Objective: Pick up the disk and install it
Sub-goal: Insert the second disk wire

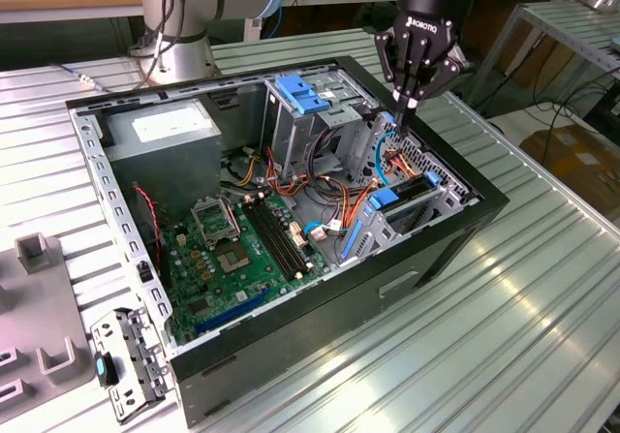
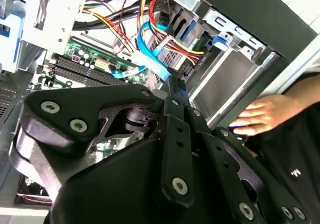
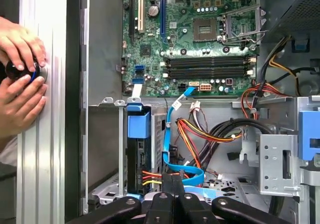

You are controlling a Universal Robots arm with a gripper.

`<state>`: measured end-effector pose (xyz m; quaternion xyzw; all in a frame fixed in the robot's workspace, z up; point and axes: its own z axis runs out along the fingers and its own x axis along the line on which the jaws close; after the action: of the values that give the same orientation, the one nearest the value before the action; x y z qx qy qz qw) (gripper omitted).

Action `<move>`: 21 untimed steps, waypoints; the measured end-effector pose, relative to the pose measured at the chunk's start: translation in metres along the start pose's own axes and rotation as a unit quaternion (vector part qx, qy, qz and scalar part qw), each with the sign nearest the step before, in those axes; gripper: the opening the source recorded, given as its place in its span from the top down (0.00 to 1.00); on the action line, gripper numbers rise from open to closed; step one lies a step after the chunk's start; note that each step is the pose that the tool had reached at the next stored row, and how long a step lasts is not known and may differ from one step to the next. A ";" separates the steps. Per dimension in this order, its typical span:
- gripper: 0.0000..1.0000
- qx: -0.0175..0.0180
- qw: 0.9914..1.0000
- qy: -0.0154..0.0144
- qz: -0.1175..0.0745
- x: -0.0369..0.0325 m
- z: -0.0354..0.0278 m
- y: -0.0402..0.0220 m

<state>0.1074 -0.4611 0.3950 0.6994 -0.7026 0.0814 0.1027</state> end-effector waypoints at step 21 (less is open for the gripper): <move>0.84 0.000 0.999 0.053 0.002 -0.0170 0.0230 -0.0036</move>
<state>0.1102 -0.4507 0.3683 0.6930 -0.6973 0.1182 0.1394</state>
